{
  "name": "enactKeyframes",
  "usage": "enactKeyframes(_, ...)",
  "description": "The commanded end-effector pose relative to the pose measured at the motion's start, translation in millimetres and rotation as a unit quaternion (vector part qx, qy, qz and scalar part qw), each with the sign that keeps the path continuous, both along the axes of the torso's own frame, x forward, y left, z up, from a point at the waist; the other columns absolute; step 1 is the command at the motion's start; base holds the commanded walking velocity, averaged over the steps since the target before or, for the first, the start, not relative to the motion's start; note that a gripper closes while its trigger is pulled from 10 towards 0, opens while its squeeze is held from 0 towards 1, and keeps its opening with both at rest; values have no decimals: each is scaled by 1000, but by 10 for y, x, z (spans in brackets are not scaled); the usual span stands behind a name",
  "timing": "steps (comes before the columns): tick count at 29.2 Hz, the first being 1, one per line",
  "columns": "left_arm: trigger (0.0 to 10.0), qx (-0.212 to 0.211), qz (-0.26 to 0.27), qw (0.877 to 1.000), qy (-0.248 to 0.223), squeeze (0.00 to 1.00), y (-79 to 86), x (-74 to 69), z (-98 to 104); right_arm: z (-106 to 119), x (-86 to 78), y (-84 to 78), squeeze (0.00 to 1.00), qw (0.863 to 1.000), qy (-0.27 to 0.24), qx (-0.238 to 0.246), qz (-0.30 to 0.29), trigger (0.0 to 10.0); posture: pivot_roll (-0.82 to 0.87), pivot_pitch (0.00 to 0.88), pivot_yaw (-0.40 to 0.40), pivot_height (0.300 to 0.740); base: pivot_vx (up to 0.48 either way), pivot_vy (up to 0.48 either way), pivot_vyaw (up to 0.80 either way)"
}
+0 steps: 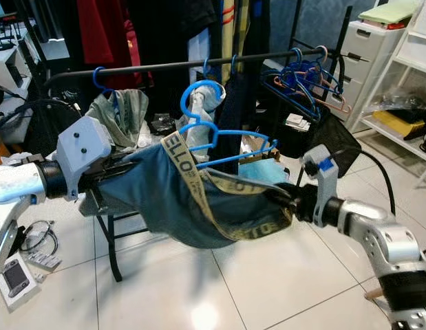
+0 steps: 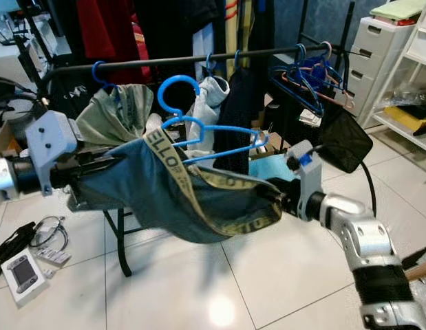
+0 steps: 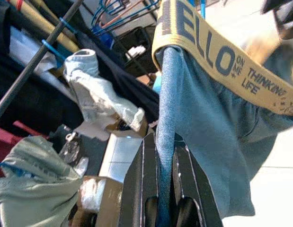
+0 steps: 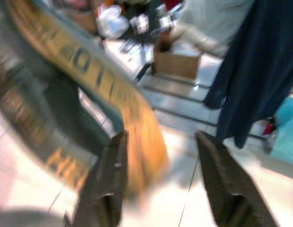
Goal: Hang hanger
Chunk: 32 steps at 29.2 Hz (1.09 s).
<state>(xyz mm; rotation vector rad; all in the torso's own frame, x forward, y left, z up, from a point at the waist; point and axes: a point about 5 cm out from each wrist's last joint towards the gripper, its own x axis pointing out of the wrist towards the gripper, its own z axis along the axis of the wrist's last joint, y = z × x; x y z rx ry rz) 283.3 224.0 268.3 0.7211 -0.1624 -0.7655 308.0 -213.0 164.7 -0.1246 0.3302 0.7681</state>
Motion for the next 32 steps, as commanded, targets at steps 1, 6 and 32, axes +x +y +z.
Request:
enactKeyframes(1, 10000, 23, 13, 1000, -3, 0, 37, 12, 39, -6, -76, 38, 1000, 999, 4, -6, 37, 10000, -89, 0, 8, 740, 0, 0, 0)
enactKeyframes(6, 10000, 35, 4, 999, -1, 0, 12, 5, 68, 61, -195, 15, 1000, 996, -3, -26, 80, 10000, -92, 0, 12, 740, 0, 0, 0)
enactKeyframes(32, 10000, 129, -151, 980, 23, 0, -372, -146, 102, 1082, -431, 175, 0, 955, -144, 60, 253, 10000, -88, 1, 9, 740, 0, 0, 0)
